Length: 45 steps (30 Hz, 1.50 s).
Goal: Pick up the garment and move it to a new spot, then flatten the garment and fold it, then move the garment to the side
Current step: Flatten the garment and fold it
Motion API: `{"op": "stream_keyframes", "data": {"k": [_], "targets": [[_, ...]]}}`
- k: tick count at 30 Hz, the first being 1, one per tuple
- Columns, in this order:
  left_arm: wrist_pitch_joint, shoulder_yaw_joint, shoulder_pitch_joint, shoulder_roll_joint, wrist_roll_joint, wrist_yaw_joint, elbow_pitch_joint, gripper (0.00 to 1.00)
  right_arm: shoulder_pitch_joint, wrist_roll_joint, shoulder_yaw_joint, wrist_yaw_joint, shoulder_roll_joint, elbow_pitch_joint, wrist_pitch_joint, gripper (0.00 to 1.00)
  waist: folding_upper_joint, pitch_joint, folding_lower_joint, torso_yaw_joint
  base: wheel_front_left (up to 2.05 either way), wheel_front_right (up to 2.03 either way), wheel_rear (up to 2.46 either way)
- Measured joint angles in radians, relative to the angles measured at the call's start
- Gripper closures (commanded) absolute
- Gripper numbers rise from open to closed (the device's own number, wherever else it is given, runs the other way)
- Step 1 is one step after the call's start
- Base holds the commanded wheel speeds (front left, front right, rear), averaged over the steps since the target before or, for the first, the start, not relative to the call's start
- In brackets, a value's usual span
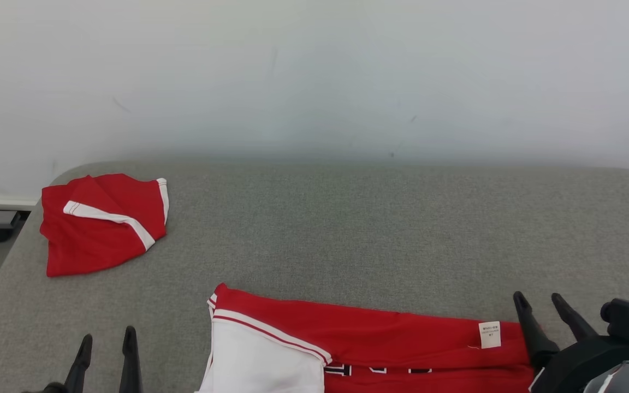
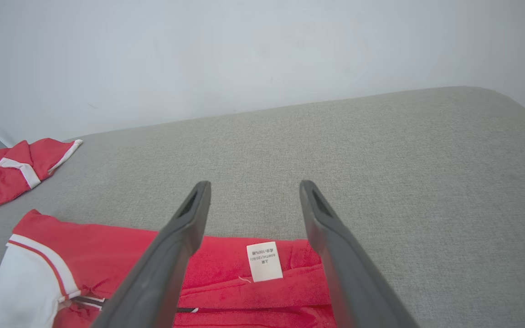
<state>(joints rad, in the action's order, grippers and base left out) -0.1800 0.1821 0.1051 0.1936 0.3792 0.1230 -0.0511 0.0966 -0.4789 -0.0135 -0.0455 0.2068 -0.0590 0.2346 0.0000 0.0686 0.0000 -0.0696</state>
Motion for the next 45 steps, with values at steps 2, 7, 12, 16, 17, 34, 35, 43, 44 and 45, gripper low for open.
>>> {"op": "stream_keyframes", "data": {"k": [2,7,12,16,17,34,35,43,44,45], "targets": [[-0.016,-0.001,0.016,0.006,-0.011,0.0,0.0,0.0,0.0,-0.005,0.007,-0.003,-0.026,0.005,-0.033,0.0,0.0,0.006,0.0,0.005,0.0,0.0,0.0],[-0.032,-0.007,0.032,0.007,-0.052,0.0,-0.002,0.0,0.002,-0.019,0.011,-0.002,-0.07,0.033,-0.113,0.0,0.0,0.021,0.0,0.014,0.0,0.0,0.0],[-0.032,-0.01,0.037,0.016,-0.064,0.0,-0.027,0.0,0.01,-0.03,0.012,0.002,-0.093,0.063,-0.156,0.0,0.0,0.027,-0.0001,0.017,0.0,0.0,0.0],[-0.032,-0.006,0.039,0.022,-0.071,0.0,-0.041,0.0,0.015,-0.034,0.012,0.012,-0.097,0.103,-0.182,0.0,0.0001,0.027,0.0,0.019,0.0,0.0,0.0],[-0.032,-0.005,0.039,0.022,-0.071,0.0,-0.044,0.0,0.015,-0.035,0.012,0.014,-0.097,0.11,-0.187,0.0,0.0,0.027,0.0,0.019,0.0,0.0,0.0],[-0.027,0.04,0.035,0.01,-0.072,-0.001,-0.056,0.0,0.003,-0.017,-0.002,-0.001,-0.063,0.17,-0.175,0.0,0.0,0.026,0.0,0.023,0.0,0.0,0.0],[-0.027,0.043,0.035,0.009,-0.072,-0.001,-0.057,0.0,-0.003,-0.016,-0.005,-0.008,-0.053,0.176,-0.155,0.0,0.0,0.026,0.0,0.024,0.0,0.0,0.0],[-0.018,0.064,0.034,0.002,-0.078,-0.015,-0.063,0.0,-0.028,0.024,-0.002,-0.051,0.015,0.247,0.027,0.0,0.0001,0.024,0.0,0.024,0.0,0.0,0.0],[-0.018,0.065,0.034,0.0,-0.084,-0.018,-0.063,0.0,-0.036,0.025,0.001,-0.052,0.017,0.255,0.039,0.0,0.0,0.022,0.0,0.023,0.0,0.0,0.0],[-0.018,0.065,0.033,0.0,-0.09,-0.018,-0.063,0.0,-0.046,0.027,0.008,-0.052,0.017,0.263,0.05,0.0,0.0,0.02,0.0,0.021,0.0,0.0,0.0]]}}
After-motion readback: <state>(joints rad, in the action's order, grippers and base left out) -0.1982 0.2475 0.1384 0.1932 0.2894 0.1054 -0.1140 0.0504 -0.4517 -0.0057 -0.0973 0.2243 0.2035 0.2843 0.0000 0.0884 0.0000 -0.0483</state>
